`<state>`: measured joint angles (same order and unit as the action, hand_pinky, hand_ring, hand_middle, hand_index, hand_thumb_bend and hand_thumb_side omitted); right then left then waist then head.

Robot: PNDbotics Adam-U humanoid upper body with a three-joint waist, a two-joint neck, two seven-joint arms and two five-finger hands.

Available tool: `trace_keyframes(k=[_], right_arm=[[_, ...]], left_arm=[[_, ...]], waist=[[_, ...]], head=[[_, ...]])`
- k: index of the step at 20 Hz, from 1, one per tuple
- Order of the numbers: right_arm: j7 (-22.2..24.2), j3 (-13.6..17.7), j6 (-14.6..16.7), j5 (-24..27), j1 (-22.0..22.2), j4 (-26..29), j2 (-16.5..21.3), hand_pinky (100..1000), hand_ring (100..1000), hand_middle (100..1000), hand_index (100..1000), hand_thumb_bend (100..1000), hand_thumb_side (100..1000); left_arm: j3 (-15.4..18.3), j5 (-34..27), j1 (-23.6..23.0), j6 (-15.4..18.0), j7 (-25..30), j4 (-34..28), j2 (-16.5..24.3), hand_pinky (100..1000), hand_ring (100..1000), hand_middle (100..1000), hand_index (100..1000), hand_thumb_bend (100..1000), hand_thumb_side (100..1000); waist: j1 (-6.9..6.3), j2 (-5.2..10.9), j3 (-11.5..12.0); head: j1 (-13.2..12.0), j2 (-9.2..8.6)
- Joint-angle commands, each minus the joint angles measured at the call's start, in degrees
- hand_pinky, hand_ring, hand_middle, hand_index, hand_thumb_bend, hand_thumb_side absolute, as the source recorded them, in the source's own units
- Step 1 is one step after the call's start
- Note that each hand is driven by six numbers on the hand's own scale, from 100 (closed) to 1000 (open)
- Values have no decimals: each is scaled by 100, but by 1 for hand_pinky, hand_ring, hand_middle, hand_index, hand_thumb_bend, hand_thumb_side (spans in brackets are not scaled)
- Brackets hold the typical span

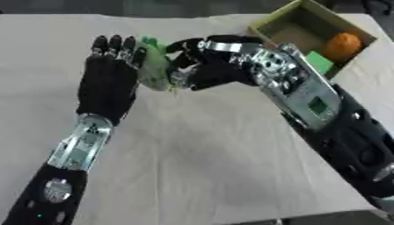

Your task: Pick up the objects with one hand, pass them to the other hand, and then place them into the box on the other side of the table.

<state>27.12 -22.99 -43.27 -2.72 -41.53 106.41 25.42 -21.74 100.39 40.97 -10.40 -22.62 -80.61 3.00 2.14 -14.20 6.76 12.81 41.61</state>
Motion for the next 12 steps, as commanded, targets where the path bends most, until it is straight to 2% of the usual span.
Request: trace_keyframes(k=[1, 2, 4, 5, 7, 12], right_arm=[[128, 93, -128, 31, -94, 7, 55, 1000, 978, 812, 1000, 100, 420], [113, 98, -109, 20, -84, 1, 62, 1000, 978, 812, 1000, 100, 429], [80, 106, -43, -17, -69, 7, 77, 1000, 979, 813, 1000, 100, 512], [54, 122, -11, -29, -62, 25, 83, 1000, 981, 815, 1000, 100, 588], [-11, 156, 28, -35, -50, 71, 97, 1000, 983, 817, 1000, 100, 619], [-170, 249, 97, 10, 8, 272, 178, 1000, 985, 818, 1000, 100, 616]], left_arm=[[-13, -25, 106, -30, -61, -155, 29, 475, 504, 434, 497, 475, 100], [-10, -34, 92, -43, -77, -172, 42, 473, 502, 432, 499, 473, 100], [10, -98, 48, -88, -162, -256, 78, 467, 499, 427, 501, 463, 100], [19, -139, 22, -114, -213, -306, 106, 464, 497, 426, 503, 459, 100], [22, -211, -17, -146, -269, -373, 158, 464, 497, 427, 504, 459, 100], [-4, -316, -101, -127, -252, -663, 355, 467, 499, 429, 504, 457, 100]], waist=[[-6, 143, 8], [-4, 142, 7], [1, 141, 1], [1, 140, -2], [-1, 140, -8], [-13, 156, -19]], head=[[20, -57], [18, -54], [16, -59], [13, -62], [10, -62], [7, -61]])
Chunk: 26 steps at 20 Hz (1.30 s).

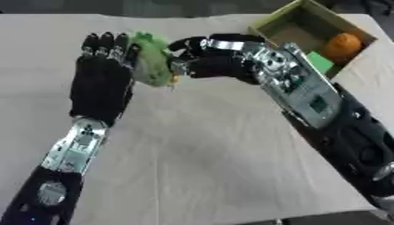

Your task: Pick up the objects with one hand, pass them to the other hand, and then place them into the box on the other side of the table.

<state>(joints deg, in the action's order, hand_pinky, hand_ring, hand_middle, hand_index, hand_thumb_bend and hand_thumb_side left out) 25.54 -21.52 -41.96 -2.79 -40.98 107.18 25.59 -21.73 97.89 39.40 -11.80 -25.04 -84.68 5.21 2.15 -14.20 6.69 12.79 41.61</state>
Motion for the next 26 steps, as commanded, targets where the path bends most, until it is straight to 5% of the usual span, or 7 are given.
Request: trace_keyframes(k=[1, 26], right_arm=[[-22, 111, -42, 49, -38, 249, 171, 1000, 986, 819, 1000, 100, 613], [167, 84, -279, 586, -32, 742, 266, 1000, 983, 821, 1000, 100, 652]], left_arm=[[-11, -75, 50, 24, 11, -316, 161, 467, 499, 429, 504, 457, 100], [-145, 103, 85, 281, 314, -1014, 454, 477, 509, 446, 507, 477, 100]], waist=[[-17, 159, -12], [-35, 190, -17]], head=[[11, -59], [47, -43]])
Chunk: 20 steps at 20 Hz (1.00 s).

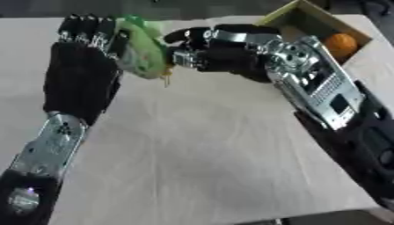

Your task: Pick up the objects with one hand, pass them to the other hand, and then place them into the box on the other side of the table.

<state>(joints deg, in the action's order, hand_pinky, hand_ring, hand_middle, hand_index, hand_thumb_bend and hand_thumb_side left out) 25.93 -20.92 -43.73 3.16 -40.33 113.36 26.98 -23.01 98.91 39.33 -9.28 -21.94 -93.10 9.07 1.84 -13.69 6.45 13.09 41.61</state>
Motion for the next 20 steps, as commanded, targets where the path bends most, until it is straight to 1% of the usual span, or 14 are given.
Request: trace_keyframes(k=[1, 13, 20], right_arm=[[134, 21, -109, -8, -97, 123, 123, 1000, 983, 821, 1000, 100, 651], [282, -43, -169, 26, -160, 123, 75, 1000, 981, 820, 1000, 100, 677], [437, -71, -229, 150, -181, 123, 42, 1000, 978, 818, 1000, 100, 719]], left_arm=[[-21, -1, 90, 35, 4, -186, 65, 477, 509, 446, 507, 476, 100], [-71, 70, 97, 99, -18, -239, 58, 480, 512, 450, 507, 483, 100], [-108, 167, 138, 159, 1, -195, 40, 484, 516, 456, 508, 499, 100]], waist=[[-2, 137, 11], [12, 115, 47], [21, 109, 64]], head=[[20, -40], [62, -35], [70, -32]])
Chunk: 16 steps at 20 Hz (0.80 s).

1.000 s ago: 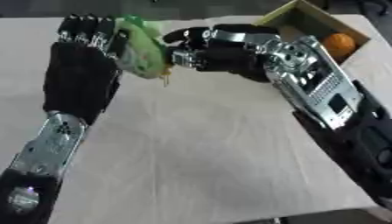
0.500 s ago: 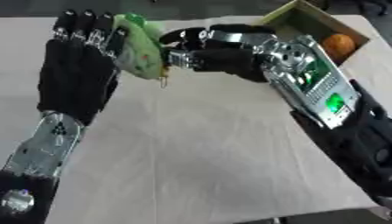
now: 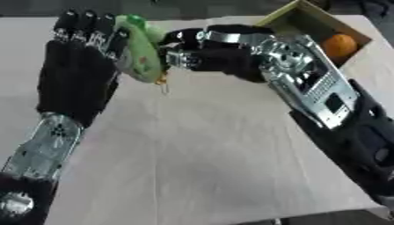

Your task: Pick up the objects with one hand, pass them to the other hand, and then place them into the box on the other side of the table.

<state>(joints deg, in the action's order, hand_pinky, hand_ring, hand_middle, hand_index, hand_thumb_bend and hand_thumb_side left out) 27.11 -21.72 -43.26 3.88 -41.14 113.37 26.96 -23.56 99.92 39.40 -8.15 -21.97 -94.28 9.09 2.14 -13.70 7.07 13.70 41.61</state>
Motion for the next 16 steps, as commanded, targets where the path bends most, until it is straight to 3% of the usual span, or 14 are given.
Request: trace_keyframes(k=[1, 16], right_arm=[[341, 4, -298, 104, -100, 123, 41, 1000, 978, 818, 1000, 100, 727], [504, -46, -429, 217, -113, 123, 17, 1000, 978, 818, 1000, 100, 752]], left_arm=[[-60, 90, 139, 58, 8, -69, 39, 485, 516, 456, 508, 501, 100], [-108, 234, 188, 156, 108, 9, 33, 488, 517, 458, 506, 527, 100]], waist=[[-9, 110, 6], [-6, 109, 26]], head=[[10, -34], [29, -25]])
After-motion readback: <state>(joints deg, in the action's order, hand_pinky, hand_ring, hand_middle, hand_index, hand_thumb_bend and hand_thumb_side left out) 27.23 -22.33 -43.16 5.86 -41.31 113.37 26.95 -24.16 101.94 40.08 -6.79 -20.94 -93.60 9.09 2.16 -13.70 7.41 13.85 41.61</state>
